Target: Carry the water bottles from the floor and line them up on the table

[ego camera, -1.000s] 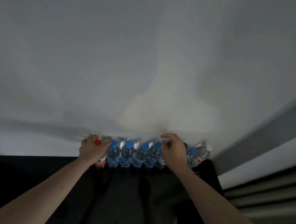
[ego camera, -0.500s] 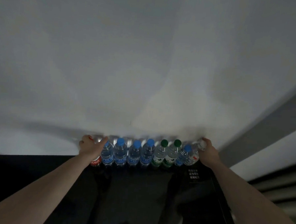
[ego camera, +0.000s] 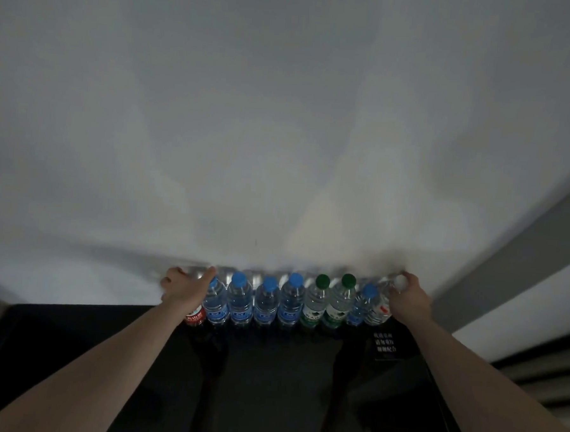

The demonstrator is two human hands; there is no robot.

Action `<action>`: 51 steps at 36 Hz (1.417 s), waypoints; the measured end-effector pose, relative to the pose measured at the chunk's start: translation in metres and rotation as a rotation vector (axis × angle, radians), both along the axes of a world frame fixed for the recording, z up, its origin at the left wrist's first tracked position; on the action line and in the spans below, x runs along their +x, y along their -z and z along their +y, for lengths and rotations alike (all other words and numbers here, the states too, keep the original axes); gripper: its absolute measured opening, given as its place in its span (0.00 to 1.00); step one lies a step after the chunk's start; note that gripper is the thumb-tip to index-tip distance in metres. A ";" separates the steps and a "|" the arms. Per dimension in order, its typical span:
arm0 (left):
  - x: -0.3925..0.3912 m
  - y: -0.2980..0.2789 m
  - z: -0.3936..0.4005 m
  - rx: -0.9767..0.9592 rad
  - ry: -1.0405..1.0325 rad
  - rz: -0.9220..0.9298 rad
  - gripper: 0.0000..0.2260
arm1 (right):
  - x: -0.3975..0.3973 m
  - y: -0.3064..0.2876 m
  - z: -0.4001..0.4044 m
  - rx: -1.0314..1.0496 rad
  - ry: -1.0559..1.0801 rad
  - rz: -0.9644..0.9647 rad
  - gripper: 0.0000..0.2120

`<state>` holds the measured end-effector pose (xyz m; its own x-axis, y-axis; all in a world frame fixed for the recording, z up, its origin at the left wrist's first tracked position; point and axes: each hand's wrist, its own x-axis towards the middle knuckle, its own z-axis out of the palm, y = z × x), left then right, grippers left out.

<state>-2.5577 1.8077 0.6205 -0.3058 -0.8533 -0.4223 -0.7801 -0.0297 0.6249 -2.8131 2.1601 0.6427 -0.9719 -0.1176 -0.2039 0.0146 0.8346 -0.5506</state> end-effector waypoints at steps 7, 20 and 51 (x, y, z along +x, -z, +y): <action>0.030 -0.005 0.038 -0.672 0.593 0.042 0.29 | 0.035 0.002 -0.007 0.096 -0.321 0.321 0.27; 0.032 -0.011 0.074 -0.554 1.028 -0.247 0.36 | 0.094 0.006 -0.057 0.242 -0.733 0.259 0.33; 0.040 -0.077 0.121 -0.417 0.958 -0.304 0.43 | 0.155 -0.041 -0.046 0.156 -0.712 0.124 0.36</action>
<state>-2.5181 1.9285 0.6980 -0.8522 -0.4101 -0.3249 -0.4902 0.8429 0.2217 -2.6584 2.1144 0.6840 -0.6884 -0.7067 -0.1633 -0.6144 0.6878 -0.3867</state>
